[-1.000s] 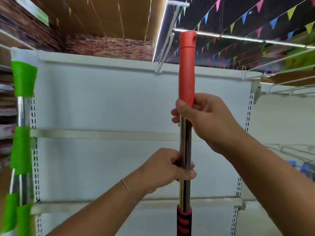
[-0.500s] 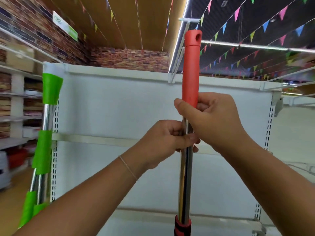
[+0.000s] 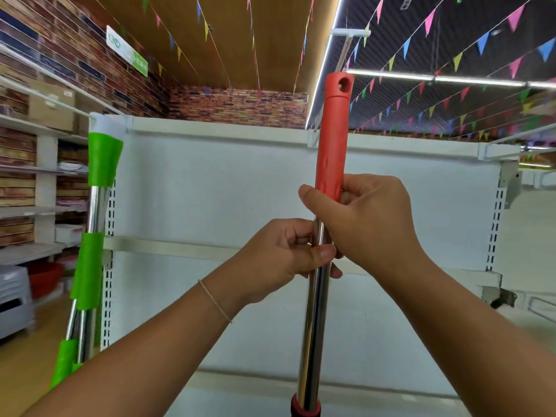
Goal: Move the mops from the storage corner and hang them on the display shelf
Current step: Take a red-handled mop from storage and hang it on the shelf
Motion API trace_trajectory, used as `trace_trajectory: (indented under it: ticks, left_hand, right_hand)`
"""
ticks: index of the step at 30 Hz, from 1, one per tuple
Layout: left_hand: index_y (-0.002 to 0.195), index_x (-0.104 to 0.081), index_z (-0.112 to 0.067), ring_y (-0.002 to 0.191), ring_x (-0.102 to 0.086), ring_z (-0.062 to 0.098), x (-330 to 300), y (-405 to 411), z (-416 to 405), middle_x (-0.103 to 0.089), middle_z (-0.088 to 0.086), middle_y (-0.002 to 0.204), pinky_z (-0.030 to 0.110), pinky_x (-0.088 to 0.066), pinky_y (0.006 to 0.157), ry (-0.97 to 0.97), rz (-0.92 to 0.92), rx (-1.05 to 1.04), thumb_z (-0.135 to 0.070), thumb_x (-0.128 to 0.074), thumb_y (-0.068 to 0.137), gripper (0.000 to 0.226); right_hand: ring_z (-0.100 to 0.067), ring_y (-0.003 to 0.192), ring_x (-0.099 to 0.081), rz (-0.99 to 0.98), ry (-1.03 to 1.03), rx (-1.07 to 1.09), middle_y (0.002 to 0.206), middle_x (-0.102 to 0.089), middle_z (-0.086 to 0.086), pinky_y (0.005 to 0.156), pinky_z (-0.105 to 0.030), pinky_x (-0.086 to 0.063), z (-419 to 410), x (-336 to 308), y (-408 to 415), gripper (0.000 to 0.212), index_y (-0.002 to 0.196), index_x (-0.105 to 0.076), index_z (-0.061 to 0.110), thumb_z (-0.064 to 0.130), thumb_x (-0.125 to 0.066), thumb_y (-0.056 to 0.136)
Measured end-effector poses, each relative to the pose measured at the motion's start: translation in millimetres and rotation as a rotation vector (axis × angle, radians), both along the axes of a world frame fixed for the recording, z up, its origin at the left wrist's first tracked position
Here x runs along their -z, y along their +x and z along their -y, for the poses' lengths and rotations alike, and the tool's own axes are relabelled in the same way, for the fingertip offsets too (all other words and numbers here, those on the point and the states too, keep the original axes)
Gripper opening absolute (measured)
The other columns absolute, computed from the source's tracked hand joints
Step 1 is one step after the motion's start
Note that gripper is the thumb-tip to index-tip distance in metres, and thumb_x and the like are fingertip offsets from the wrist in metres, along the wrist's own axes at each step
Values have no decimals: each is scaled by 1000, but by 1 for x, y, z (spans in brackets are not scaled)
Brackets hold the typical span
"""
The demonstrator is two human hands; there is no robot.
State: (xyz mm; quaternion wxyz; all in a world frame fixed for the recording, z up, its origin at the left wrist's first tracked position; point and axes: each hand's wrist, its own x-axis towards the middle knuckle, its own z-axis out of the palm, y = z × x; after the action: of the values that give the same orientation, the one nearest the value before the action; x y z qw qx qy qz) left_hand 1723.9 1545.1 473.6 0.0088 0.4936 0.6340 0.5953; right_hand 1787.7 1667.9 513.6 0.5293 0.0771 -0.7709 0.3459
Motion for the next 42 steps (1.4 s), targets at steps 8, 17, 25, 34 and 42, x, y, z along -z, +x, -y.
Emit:
trace_trajectory:
  ticks: [8,17,25,34,42]
  left_hand:
    - [110,-67,-3,87,-74,28,-4,-8,-3,-74,2,94,56,-53,90,-22,-8,13,-18,-59,85,30]
    - [92,-75,-22,85,-72,30,-10,-20,-6,-74,7,89,38,-53,81,-41,-15,132,-10,-55,87,23]
    - [97,-69,-15,83,-72,31,-21,-16,-11,-74,4,88,52,-55,85,-4,-66,144,-8,-55,87,18]
    - [92,-73,-21,84,-72,33,-11,-25,-13,-74,9,87,46,-50,81,-37,-4,201,-6,-56,88,23]
    - [96,-68,-13,82,-72,28,2,-41,-25,-74,3,86,24,-54,67,-56,95,175,3,-53,94,23]
  right_hand:
    - [-14,50,-62,-20,-4,28,51,-61,0,55,-27,-56,1,-1,-6,31,67,-69,15,42,-74,82]
    - [-12,56,-60,-82,119,192,59,-61,7,60,-23,-51,2,0,-16,33,67,-61,19,45,-66,86]
    - [-15,47,-44,-193,113,134,44,-40,5,49,-19,-37,-7,-10,-14,42,55,-49,15,39,-67,84]
    - [-14,47,-52,-102,159,188,48,-51,5,51,-21,-45,-9,0,-18,39,58,-55,17,44,-66,84]
    - [-12,48,-57,38,113,201,52,-56,3,49,-16,-43,-21,8,-41,34,62,-59,17,41,-65,86]
